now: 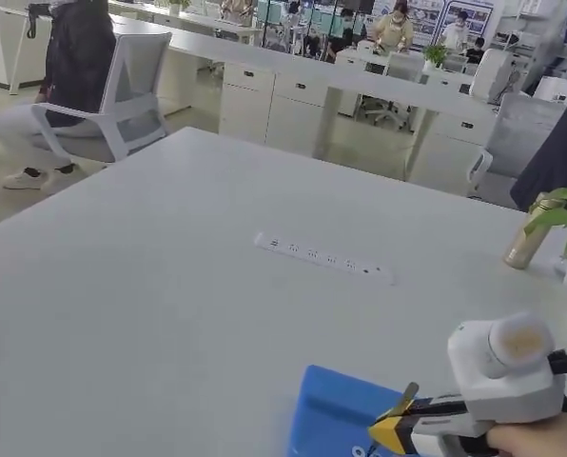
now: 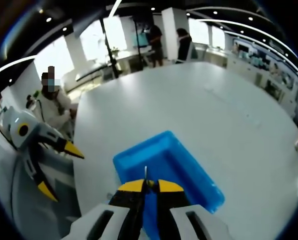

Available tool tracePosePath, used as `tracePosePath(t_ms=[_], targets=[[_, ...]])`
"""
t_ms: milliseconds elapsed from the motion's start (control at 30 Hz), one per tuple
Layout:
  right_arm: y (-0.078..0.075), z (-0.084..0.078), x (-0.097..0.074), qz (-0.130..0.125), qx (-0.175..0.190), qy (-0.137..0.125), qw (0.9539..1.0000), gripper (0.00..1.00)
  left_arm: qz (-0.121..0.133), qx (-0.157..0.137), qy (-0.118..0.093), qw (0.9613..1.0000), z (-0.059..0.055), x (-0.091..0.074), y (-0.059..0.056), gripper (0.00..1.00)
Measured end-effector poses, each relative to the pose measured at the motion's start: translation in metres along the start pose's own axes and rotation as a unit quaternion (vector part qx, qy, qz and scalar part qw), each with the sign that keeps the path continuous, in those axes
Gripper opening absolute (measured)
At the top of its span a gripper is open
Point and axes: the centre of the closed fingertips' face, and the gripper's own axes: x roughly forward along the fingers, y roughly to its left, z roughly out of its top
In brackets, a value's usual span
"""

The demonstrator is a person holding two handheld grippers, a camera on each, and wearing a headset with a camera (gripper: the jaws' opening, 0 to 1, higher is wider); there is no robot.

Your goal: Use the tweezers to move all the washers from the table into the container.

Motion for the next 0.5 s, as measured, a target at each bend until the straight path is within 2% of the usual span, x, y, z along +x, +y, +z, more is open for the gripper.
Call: tracePosePath(t_ms=[200,500], targets=[[0.019,0.013,-0.007,0.010,-0.014,-0.017,0.9997,0.04,0.000,0.000,0.000,1.0000,0.000,0.000,0.000,0.69],[0.030,0.016,-0.012,0.019,-0.024,-0.026,0.9992,0.04,-0.002,0.002,0.001,1.0000,0.000,0.000,0.000,0.68]])
